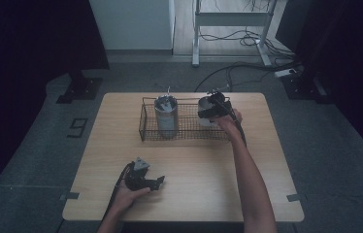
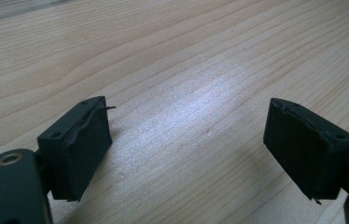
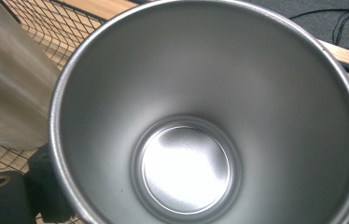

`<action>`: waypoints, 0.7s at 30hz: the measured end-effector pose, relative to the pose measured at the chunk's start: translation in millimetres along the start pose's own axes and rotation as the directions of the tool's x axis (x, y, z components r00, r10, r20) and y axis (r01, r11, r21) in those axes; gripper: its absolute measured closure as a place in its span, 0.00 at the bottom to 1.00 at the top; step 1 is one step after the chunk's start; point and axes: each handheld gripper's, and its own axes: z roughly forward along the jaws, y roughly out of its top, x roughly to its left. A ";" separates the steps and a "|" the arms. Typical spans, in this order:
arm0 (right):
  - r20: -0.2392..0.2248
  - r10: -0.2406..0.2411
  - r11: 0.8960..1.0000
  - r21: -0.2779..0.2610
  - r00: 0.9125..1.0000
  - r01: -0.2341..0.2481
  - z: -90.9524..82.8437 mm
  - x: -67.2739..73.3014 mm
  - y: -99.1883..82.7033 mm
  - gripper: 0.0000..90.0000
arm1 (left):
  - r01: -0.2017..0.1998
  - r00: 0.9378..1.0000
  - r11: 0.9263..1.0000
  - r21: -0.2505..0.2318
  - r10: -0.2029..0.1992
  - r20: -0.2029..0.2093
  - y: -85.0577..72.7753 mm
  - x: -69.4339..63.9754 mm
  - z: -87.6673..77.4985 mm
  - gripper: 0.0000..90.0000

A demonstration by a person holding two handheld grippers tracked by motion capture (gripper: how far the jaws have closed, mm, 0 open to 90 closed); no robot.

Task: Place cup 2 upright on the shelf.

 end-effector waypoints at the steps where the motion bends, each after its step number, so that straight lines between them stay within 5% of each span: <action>1: 0.001 -0.002 1.000 0.001 1.000 0.002 0.7 0.1 -0.4 0.09 | -0.001 1.000 1.000 0.000 0.001 0.000 0.0 0.0 0.0 0.17; 21: 0.014 0.005 0.999 0.048 1.000 -0.006 16.9 -0.2 -12.5 0.08 | -0.004 1.000 1.000 0.000 0.004 -0.001 -0.2 0.1 -0.1 0.17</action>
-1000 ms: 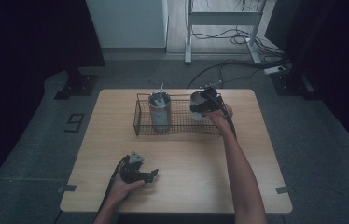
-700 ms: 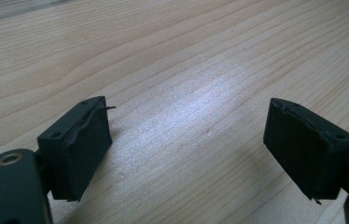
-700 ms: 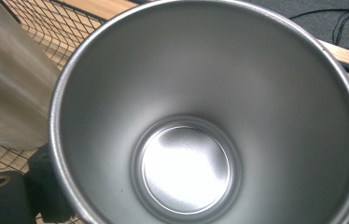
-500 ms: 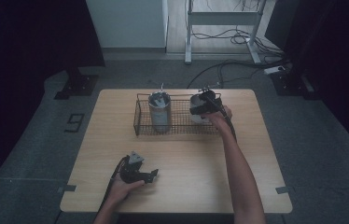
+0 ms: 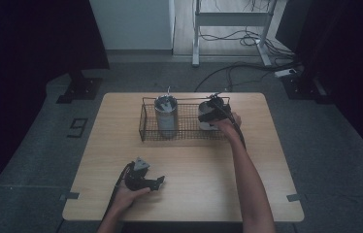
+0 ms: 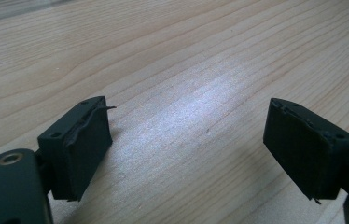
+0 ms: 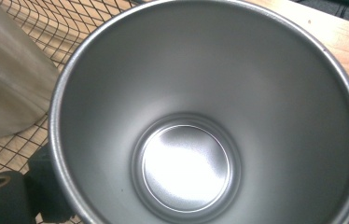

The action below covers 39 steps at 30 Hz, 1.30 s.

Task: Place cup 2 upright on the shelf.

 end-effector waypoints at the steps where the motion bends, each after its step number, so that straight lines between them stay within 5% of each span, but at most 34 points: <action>1: 0.003 0.001 1.000 0.002 1.000 -0.001 0.8 0.1 -0.5 0.08 | 0.000 1.000 1.000 0.000 0.000 0.000 0.0 0.0 0.0 0.17; 24: 0.041 0.005 1.000 0.028 0.999 -0.006 1.3 2.0 -5.8 0.07 | -0.005 1.000 1.000 0.002 0.005 0.002 -0.1 -0.8 0.1 0.17; 39: 0.021 0.061 0.992 -0.115 0.998 -0.058 -28.0 0.9 1.2 0.00 | -0.005 1.000 1.000 -0.003 0.005 0.007 -0.1 -0.7 0.3 0.17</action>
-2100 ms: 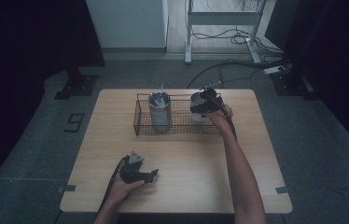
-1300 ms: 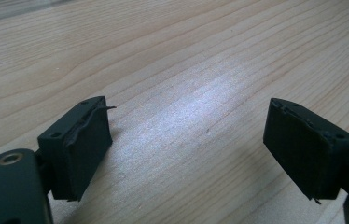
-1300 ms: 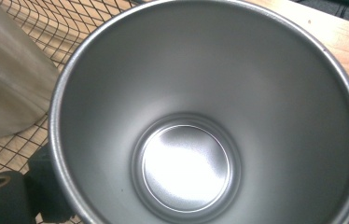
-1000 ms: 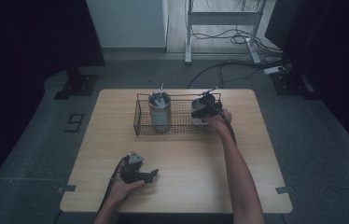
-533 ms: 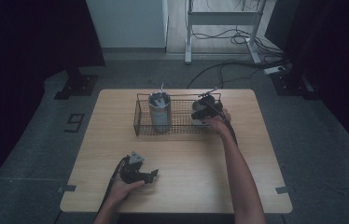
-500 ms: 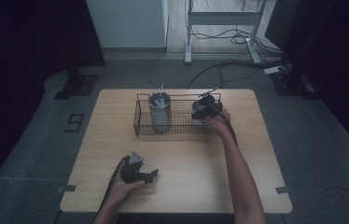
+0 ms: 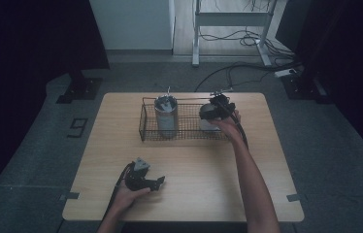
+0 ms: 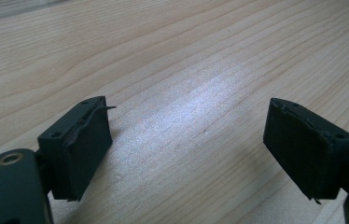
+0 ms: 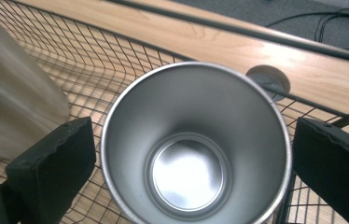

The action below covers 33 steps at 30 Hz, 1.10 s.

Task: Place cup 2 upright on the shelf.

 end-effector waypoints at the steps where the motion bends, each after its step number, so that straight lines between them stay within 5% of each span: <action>1: 0.000 0.000 1.000 0.000 1.000 0.000 0.0 0.0 0.0 0.00 | 0.000 1.000 1.000 0.000 0.000 0.000 0.0 0.0 0.0 0.17; 10: -0.019 0.000 0.993 -0.114 1.000 -0.002 -32.9 5.9 2.7 0.03 | -0.001 1.000 1.000 -0.003 0.001 0.001 -1.1 -0.2 -0.4 0.17; 15: -0.040 -0.009 0.993 -0.121 0.999 0.004 -40.3 8.4 -2.9 0.04 | 0.001 1.000 1.000 -0.005 -0.001 0.001 -1.1 0.2 -0.4 0.17; 26: -0.049 -0.005 0.982 -0.191 0.999 -0.004 -80.8 12.7 -45.1 0.10 | -0.009 1.000 1.000 0.002 0.009 -0.007 -1.3 -0.7 -0.5 0.16; 33: -0.086 0.017 0.971 -0.235 0.996 -0.037 -105.8 1.2 -82.7 0.14 | -0.005 1.000 1.000 0.000 0.005 -0.005 -1.2 -0.7 -0.3 0.16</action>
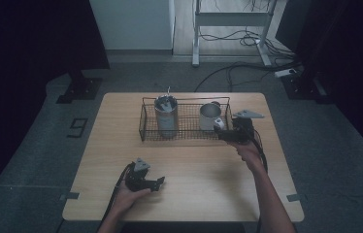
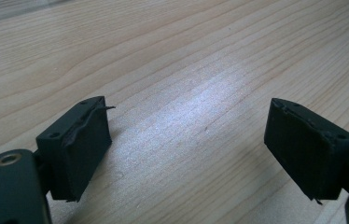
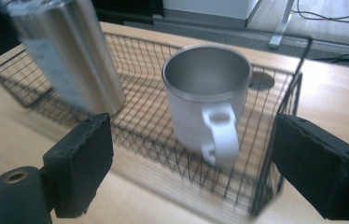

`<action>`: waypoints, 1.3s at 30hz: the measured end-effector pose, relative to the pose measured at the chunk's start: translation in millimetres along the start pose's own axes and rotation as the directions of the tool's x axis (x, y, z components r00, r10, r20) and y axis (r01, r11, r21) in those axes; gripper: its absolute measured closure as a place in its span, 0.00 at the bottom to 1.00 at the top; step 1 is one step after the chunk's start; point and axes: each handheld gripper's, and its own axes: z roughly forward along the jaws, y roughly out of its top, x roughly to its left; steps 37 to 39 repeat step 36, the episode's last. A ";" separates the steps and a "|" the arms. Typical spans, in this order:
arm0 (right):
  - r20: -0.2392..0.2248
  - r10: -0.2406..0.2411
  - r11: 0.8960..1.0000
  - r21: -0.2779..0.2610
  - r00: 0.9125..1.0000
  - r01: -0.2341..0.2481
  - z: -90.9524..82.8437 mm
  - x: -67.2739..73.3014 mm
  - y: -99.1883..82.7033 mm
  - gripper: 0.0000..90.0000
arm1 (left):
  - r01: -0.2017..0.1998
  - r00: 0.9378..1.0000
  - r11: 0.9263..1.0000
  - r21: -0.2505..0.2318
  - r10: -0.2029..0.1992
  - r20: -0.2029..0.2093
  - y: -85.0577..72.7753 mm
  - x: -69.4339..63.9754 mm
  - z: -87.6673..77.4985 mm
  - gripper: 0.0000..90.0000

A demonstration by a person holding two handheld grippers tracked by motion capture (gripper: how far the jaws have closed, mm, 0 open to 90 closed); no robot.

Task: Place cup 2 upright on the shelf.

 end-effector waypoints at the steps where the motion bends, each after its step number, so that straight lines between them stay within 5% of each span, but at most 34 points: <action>1: -0.001 -0.001 1.000 -0.006 1.000 0.001 -4.5 -1.3 -5.4 0.14 | 0.001 1.000 1.000 0.000 -0.001 0.000 0.0 0.1 0.0 0.16; 15: -0.020 0.034 0.999 -0.026 0.999 -0.034 -50.6 -9.1 -67.6 0.15 | 0.010 1.000 1.000 -0.005 -0.010 0.009 -0.2 1.4 -0.4 0.16; 28: -0.008 0.023 0.998 0.056 1.000 -0.022 -54.8 -8.3 -118.1 0.14 | 0.018 1.000 1.000 -0.008 -0.018 0.013 -0.6 2.4 -1.1 0.17; 39: 0.002 0.022 0.997 0.070 1.000 -0.022 -53.8 -15.6 -124.9 0.14 | 0.010 1.000 1.000 -0.004 -0.010 -0.001 -0.5 0.6 -0.7 0.17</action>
